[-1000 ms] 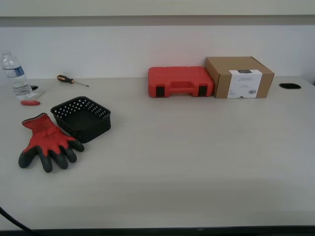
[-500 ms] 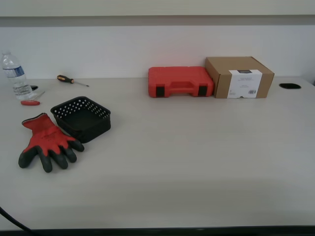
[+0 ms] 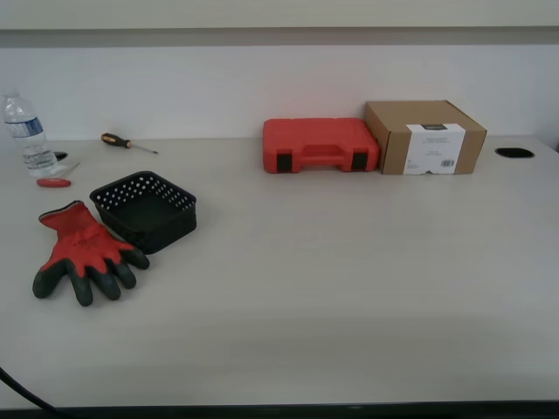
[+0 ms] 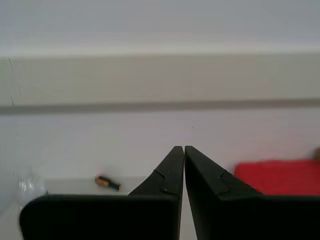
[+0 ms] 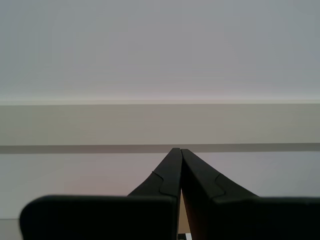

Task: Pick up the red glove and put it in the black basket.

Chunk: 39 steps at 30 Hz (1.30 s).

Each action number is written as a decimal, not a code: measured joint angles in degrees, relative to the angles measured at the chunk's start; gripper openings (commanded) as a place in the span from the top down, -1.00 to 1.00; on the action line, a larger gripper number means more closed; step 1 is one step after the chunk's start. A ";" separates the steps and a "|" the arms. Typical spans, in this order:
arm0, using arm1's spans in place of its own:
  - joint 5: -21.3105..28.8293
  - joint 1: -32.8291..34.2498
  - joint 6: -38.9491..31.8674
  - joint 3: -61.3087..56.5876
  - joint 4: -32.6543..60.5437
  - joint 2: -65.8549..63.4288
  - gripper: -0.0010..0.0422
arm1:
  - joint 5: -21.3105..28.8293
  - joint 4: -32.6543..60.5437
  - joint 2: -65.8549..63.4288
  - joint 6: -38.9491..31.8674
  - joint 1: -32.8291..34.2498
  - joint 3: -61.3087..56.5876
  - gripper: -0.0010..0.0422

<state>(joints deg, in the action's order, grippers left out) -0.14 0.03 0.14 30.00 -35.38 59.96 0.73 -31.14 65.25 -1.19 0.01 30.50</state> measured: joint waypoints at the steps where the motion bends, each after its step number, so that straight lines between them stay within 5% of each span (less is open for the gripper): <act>1: -0.02 0.02 0.00 0.00 0.00 0.00 0.95 | -0.48 1.75 1.51 -0.02 0.02 -0.09 0.96; 10: 0.00 -0.04 0.00 0.00 0.02 0.00 0.95 | -11.50 5.75 15.39 0.98 -0.07 -0.07 0.96; 22: 0.00 0.00 0.00 0.00 0.02 0.00 0.95 | -13.49 24.50 28.15 0.46 -1.51 4.48 0.96; 28: -0.02 -0.04 0.00 0.00 0.02 0.00 0.95 | -13.00 30.93 37.62 1.05 -3.89 8.24 0.96; 39: 0.00 -0.07 0.00 0.00 0.02 0.00 0.95 | -4.48 37.42 51.95 -0.33 -7.69 17.94 0.96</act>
<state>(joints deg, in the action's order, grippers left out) -0.14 -0.03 0.14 30.00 -35.35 59.96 -3.75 6.28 117.21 -1.52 -7.68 48.45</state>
